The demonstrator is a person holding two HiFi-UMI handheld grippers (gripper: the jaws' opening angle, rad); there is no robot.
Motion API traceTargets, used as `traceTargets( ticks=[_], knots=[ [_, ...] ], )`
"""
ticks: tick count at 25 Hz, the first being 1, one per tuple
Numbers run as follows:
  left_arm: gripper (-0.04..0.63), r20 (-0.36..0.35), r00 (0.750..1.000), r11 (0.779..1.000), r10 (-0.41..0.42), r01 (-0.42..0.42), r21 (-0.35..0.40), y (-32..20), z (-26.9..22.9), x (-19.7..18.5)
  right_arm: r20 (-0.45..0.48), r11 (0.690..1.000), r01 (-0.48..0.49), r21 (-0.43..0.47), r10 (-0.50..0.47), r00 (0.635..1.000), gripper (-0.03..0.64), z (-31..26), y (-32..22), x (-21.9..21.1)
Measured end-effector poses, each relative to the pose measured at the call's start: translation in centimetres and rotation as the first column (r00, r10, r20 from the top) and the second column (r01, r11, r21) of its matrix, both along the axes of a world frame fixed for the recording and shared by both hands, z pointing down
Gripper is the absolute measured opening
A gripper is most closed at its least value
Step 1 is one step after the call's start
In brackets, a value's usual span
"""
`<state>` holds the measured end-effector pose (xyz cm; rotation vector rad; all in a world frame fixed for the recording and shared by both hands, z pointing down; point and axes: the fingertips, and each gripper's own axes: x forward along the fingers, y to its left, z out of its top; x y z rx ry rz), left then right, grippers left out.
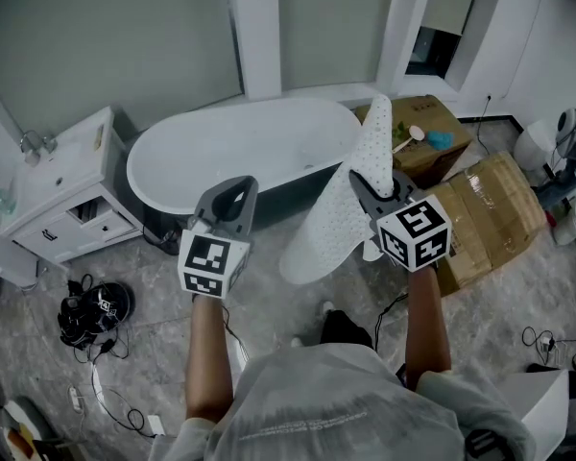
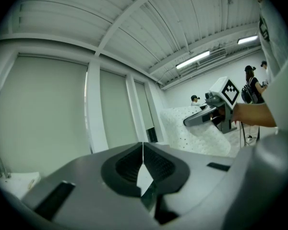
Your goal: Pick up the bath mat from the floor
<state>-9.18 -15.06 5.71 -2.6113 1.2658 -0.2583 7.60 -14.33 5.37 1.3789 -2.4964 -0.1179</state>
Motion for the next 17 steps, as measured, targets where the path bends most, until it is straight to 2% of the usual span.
traceTargets(
  ticks=[17],
  knots=[
    [0.020, 0.008, 1.000, 1.000, 0.008, -0.008, -0.030, -0.6, 1.3, 1.4, 0.014, 0.998, 0.030, -0.049, -0.030, 0.999, 0.037, 1.8, -0.2, 0.7]
  ],
)
